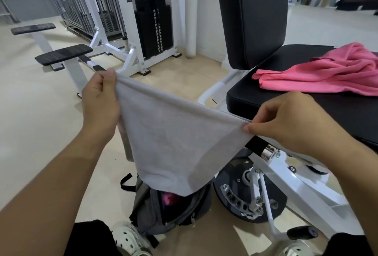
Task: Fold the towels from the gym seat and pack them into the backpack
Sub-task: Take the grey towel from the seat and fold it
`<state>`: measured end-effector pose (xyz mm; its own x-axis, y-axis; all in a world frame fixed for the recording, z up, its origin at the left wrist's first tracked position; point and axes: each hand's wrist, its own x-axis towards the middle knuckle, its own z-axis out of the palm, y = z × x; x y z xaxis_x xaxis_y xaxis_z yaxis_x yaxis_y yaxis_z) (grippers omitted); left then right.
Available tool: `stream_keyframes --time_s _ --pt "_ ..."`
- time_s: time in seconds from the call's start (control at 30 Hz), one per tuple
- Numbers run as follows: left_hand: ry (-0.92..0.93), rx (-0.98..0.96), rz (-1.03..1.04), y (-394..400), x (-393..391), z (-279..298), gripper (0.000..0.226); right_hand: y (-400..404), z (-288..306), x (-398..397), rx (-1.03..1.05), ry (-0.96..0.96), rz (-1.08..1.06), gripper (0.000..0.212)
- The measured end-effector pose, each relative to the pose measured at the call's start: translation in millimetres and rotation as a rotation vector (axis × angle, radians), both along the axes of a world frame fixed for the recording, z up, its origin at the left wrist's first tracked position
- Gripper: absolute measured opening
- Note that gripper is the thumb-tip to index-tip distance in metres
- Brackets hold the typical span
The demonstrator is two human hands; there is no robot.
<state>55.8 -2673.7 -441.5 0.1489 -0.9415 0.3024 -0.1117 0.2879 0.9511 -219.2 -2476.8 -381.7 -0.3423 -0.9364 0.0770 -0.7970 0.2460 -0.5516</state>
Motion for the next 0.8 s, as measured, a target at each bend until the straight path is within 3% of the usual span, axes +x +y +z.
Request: stream_keyframes --time_s 0.13,0.23,0.3,0.37,0.47,0.6,0.7,0.8 --pt "-0.073 -0.017 -0.104 0 8 0 0.031 -1 2 -13 0.136 -0.06 0.068 0.021" --pt "0.084 0.035 -0.24 10 7 11 0.035 13 17 -18 0.334 -0.028 0.317 0.015" --pt "0.25 0.129 -0.332 15 5 20 0.037 25 30 -17 0.304 -0.22 0.547 0.022" --pt "0.164 0.156 -0.355 18 0 18 0.038 30 38 -17 0.255 -0.518 0.632 0.025" --pt "0.008 0.174 -0.28 18 -9 3 0.03 19 30 -18 0.087 -0.738 0.359 0.029" --pt "0.0 0.24 -0.221 15 -13 -6 0.032 1 9 -20 -0.07 -0.502 0.021 0.022" --pt "0.02 0.247 -0.22 15 -17 -5 0.027 2 5 -18 -0.119 -0.448 -0.016 0.018" --pt "0.052 0.219 -0.231 22 -26 0 0.02 6 8 -8 -0.108 -0.42 0.091 0.024"
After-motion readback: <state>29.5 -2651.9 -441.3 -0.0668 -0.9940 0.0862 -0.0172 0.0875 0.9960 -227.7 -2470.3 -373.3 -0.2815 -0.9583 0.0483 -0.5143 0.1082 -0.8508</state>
